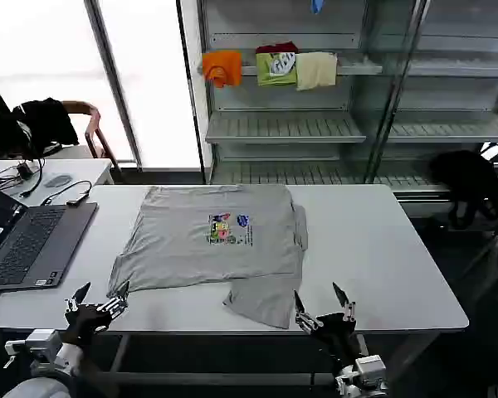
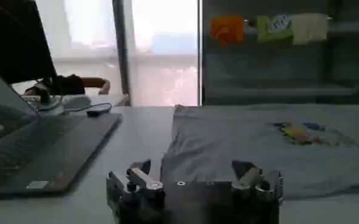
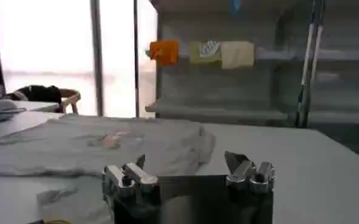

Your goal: Fold and organize the clothes.

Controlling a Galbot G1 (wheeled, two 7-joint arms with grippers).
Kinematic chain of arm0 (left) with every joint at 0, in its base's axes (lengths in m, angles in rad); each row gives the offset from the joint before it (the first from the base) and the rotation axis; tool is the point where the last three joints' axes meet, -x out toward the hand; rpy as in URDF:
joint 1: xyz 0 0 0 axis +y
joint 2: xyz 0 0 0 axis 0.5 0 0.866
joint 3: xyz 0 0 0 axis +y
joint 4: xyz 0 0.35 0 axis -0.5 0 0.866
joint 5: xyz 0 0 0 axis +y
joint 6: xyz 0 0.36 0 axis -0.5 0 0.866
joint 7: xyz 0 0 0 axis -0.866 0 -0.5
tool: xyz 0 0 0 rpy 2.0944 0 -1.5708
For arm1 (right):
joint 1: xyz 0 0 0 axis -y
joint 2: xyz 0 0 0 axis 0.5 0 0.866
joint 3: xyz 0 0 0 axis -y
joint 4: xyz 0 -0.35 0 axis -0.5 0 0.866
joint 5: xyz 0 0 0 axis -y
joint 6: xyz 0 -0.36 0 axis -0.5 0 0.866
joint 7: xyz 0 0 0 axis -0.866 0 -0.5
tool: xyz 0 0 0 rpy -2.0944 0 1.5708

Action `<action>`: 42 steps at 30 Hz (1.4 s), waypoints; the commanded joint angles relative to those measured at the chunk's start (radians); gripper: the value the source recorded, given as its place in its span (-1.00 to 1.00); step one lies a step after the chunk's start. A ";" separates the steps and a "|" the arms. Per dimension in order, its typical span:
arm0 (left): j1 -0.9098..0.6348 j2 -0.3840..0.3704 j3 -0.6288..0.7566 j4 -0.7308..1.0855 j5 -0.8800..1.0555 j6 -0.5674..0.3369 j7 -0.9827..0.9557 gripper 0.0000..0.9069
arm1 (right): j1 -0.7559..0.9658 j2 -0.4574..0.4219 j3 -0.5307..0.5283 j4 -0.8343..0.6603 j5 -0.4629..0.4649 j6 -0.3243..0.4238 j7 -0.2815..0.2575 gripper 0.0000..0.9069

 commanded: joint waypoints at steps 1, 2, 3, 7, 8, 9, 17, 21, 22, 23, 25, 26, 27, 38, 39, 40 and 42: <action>-0.015 0.027 -0.011 0.004 -0.098 0.127 -0.007 1.00 | 0.045 0.004 -0.095 0.018 0.021 -0.152 0.040 1.00; -0.021 0.030 -0.011 0.009 -0.105 0.136 -0.006 1.00 | 0.049 0.007 -0.102 0.016 0.039 -0.182 0.049 1.00; -0.025 0.032 -0.012 0.013 -0.110 0.140 -0.002 1.00 | 0.051 0.008 -0.104 0.015 0.050 -0.194 0.057 1.00; -0.052 0.047 -0.006 0.054 -0.118 0.163 0.010 1.00 | 0.060 0.009 -0.113 -0.003 0.072 -0.203 0.071 1.00; -0.062 0.051 -0.003 0.064 -0.118 0.163 0.014 1.00 | 0.062 0.009 -0.116 -0.007 0.073 -0.203 0.073 1.00; -0.068 0.053 -0.002 0.073 -0.120 0.164 0.018 1.00 | 0.062 0.010 -0.117 -0.011 0.073 -0.203 0.073 1.00; -0.123 0.067 0.010 0.145 -0.155 0.169 0.025 1.00 | 0.071 0.021 -0.113 -0.039 0.072 -0.202 0.072 1.00; -0.147 0.071 0.015 0.176 -0.175 0.159 0.020 0.91 | 0.079 0.029 -0.112 -0.052 0.071 -0.202 0.069 1.00; -0.152 0.073 0.016 0.183 -0.177 0.159 0.020 0.82 | 0.083 0.031 -0.113 -0.057 0.071 -0.202 0.068 1.00; -0.157 0.074 0.017 0.188 -0.181 0.157 0.020 0.71 | 0.085 0.033 -0.114 -0.059 0.071 -0.202 0.068 1.00; -0.165 0.076 0.019 0.197 -0.185 0.156 0.021 0.49 | 0.088 0.037 -0.115 -0.064 0.070 -0.202 0.068 1.00; -0.167 0.076 0.020 0.202 -0.186 0.155 0.021 0.47 | 0.089 0.038 -0.116 -0.065 0.071 -0.202 0.066 1.00; -0.167 0.075 0.021 0.205 -0.186 0.154 0.021 0.42 | 0.090 0.039 -0.116 -0.068 0.071 -0.202 0.064 1.00; -0.168 0.067 0.031 0.208 -0.185 0.144 0.026 -0.82 | 0.113 0.055 -0.131 -0.112 0.074 -0.202 0.051 -0.51; -0.167 0.067 0.031 0.209 -0.184 0.142 0.026 -0.93 | 0.115 0.058 -0.133 -0.115 0.074 -0.202 0.051 -0.64; -0.167 0.067 0.032 0.209 -0.183 0.141 0.028 -0.96 | 0.118 0.062 -0.135 -0.120 0.073 -0.201 0.054 -0.69; -0.166 0.066 0.033 0.209 -0.183 0.140 0.029 -0.96 | 0.120 0.065 -0.138 -0.125 0.073 -0.201 0.055 -0.82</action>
